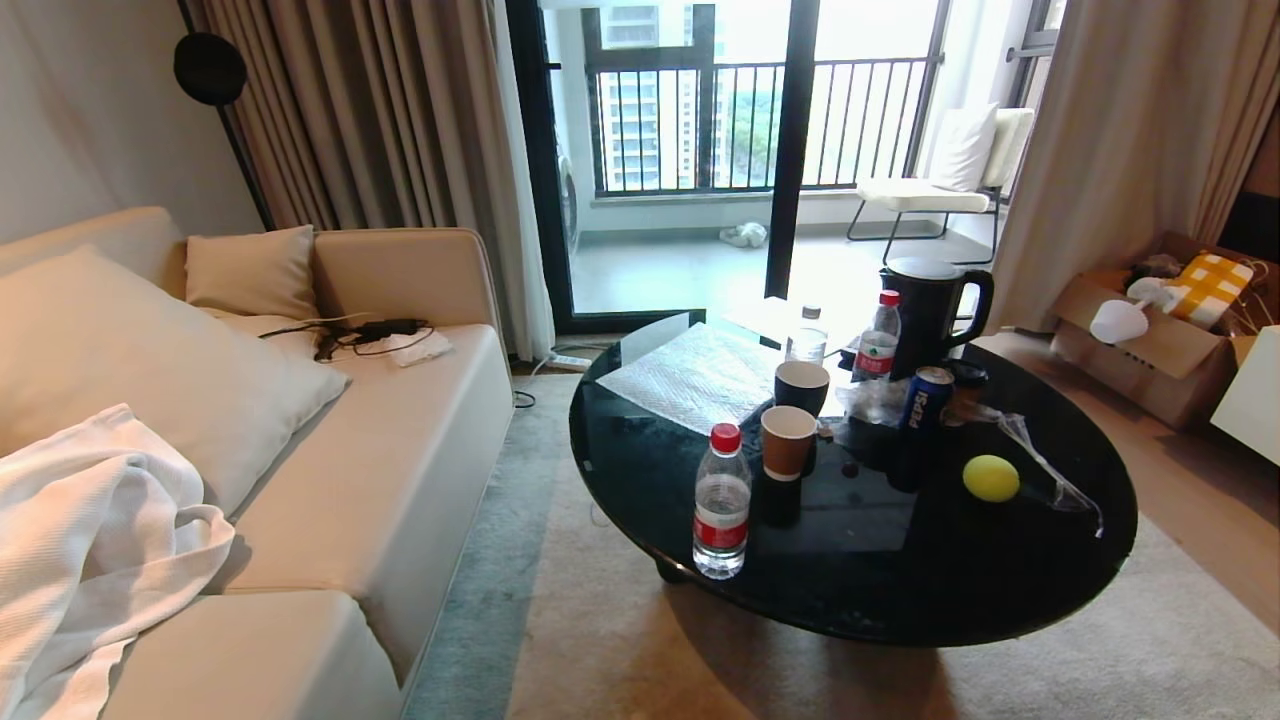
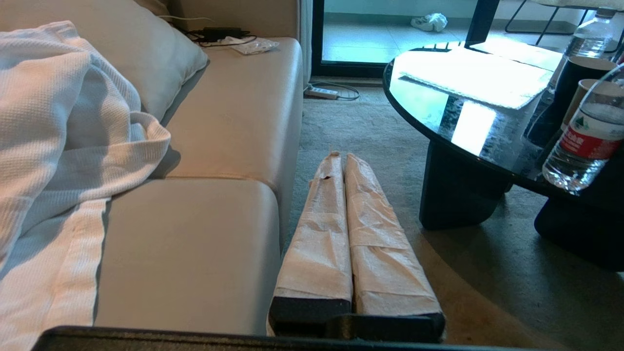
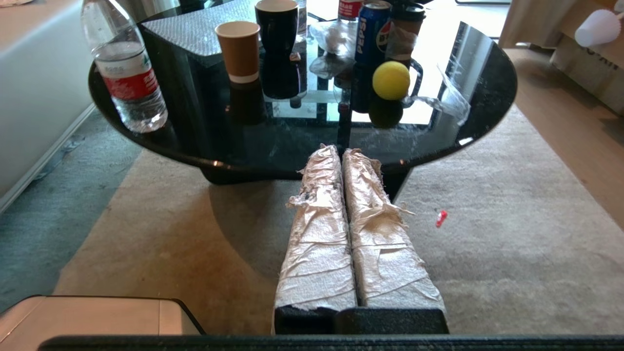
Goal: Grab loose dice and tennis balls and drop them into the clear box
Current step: Pick up the ball on the table
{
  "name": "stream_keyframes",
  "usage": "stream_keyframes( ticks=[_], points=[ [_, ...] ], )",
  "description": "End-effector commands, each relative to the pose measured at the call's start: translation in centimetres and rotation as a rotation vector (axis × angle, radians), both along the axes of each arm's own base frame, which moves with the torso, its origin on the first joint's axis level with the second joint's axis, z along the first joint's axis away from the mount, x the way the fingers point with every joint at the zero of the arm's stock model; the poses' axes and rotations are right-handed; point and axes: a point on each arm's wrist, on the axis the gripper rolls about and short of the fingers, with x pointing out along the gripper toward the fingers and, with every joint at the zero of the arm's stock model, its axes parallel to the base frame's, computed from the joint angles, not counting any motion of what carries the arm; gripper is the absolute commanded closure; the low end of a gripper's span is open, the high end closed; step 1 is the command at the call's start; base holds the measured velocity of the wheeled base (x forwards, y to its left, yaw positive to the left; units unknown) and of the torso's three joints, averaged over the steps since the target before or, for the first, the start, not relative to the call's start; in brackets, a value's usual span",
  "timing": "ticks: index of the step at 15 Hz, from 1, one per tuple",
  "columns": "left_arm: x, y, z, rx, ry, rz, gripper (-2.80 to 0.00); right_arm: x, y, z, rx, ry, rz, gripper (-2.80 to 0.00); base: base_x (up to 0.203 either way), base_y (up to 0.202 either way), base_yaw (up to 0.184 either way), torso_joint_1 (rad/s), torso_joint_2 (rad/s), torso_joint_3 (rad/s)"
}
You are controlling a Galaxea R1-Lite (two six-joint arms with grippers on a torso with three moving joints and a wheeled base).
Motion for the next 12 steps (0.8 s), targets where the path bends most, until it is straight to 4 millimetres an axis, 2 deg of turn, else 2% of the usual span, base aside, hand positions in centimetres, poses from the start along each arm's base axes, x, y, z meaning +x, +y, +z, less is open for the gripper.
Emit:
stream_keyframes(
  ticks=[1, 7, 12],
  points=[
    [0.02, 0.0, -0.03, 0.001, 0.003, 0.001, 0.0, 0.0, 0.0, -0.01, -0.001, 0.001, 0.001, 0.0, 0.185, 0.0, 0.002, -0.001, 0.0, 0.003],
    [0.01, 0.0, -0.04, 0.001, 0.001, 0.001, 0.0, -0.01, 0.0, 0.03, -0.002, -0.001, -0.001, 0.0, 0.18, 0.0, 0.0, 0.001, 0.0, 0.001],
    [0.01, 0.0, -0.04, 0.001, 0.001, 0.001, 0.0, -0.01, 0.0, 0.03, -0.001, -0.001, 0.001, 0.0, 0.016, 0.0, 0.001, 0.0, 0.0, 0.001]
  ],
)
